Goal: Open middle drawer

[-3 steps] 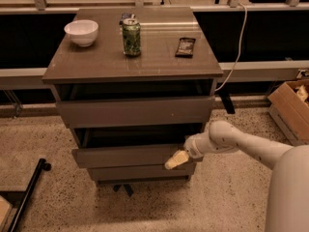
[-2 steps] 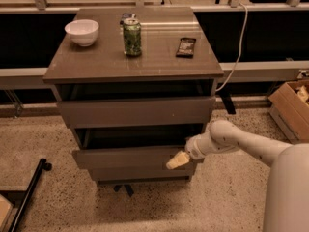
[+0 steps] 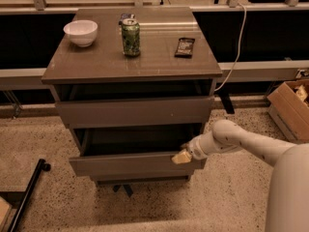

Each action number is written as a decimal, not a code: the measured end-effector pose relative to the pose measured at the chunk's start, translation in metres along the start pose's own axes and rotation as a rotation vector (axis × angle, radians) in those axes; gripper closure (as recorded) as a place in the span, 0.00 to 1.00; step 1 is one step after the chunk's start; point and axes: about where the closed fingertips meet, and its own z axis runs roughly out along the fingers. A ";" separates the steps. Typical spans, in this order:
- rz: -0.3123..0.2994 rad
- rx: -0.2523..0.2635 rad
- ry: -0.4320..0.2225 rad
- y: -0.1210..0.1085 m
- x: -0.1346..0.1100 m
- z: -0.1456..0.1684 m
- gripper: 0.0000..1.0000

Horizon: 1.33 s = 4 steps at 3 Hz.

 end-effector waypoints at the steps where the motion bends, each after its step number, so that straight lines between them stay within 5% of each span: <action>1: 0.000 0.000 0.000 0.001 -0.002 -0.002 0.29; 2: 0.000 0.000 0.000 0.001 -0.002 -0.002 0.05; 3: 0.000 0.000 0.000 0.001 -0.002 -0.002 0.00; 4: 0.013 -0.058 0.095 0.017 0.013 0.007 0.00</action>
Offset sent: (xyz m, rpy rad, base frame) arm 0.0000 0.0000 0.0027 0.0000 0.0000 0.0000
